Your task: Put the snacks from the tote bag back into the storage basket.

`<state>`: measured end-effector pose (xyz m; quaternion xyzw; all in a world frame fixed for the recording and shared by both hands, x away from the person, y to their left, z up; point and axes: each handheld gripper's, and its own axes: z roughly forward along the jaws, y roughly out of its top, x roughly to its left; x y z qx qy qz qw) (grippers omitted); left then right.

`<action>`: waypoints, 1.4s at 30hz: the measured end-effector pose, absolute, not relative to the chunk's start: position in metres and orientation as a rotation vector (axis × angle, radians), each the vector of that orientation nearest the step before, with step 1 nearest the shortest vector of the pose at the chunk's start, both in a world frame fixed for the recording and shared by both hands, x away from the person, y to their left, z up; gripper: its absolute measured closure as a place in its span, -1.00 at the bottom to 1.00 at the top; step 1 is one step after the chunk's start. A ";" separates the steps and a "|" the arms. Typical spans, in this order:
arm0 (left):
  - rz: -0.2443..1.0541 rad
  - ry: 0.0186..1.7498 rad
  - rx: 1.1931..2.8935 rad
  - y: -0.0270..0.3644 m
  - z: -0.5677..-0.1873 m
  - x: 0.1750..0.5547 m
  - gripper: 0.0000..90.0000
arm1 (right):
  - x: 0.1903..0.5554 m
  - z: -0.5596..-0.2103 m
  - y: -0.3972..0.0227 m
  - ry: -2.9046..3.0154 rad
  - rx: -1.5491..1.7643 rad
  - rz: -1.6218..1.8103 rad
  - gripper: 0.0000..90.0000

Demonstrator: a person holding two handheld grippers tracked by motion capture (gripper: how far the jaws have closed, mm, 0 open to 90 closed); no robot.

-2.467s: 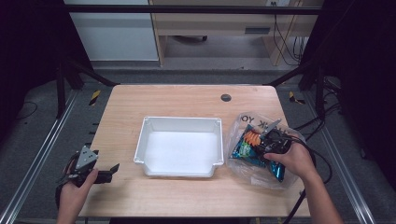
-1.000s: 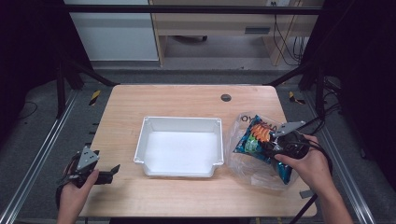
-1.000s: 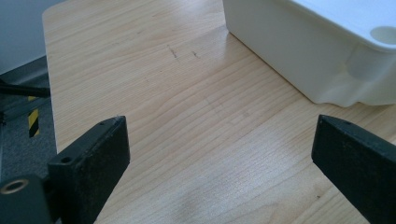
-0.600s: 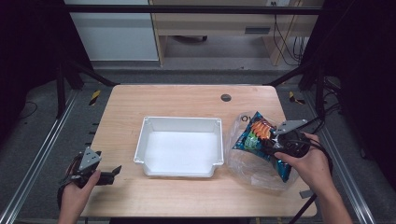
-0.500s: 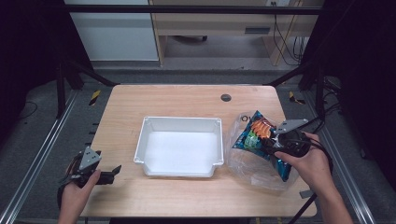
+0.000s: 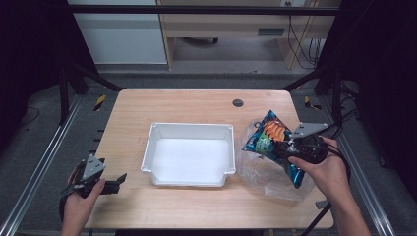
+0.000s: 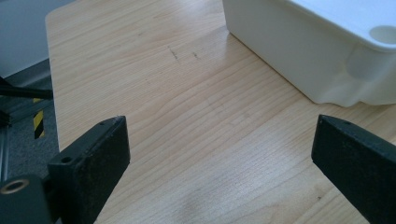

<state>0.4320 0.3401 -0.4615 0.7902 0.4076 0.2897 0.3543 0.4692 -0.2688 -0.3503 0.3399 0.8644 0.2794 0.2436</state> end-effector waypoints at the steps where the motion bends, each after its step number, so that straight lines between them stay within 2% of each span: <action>1: 0.747 1.062 2.038 0.341 -0.462 0.432 -0.91 | 0.470 -0.349 -0.268 2.359 0.924 0.765 -0.08; 13: 0.763 1.028 2.049 0.338 -0.458 0.432 -0.92 | 0.476 -0.338 -0.254 2.327 0.907 0.794 -0.07; 42: 0.768 1.009 2.070 0.333 -0.457 0.430 -0.90 | 0.495 -0.318 -0.181 2.361 0.732 0.830 -0.07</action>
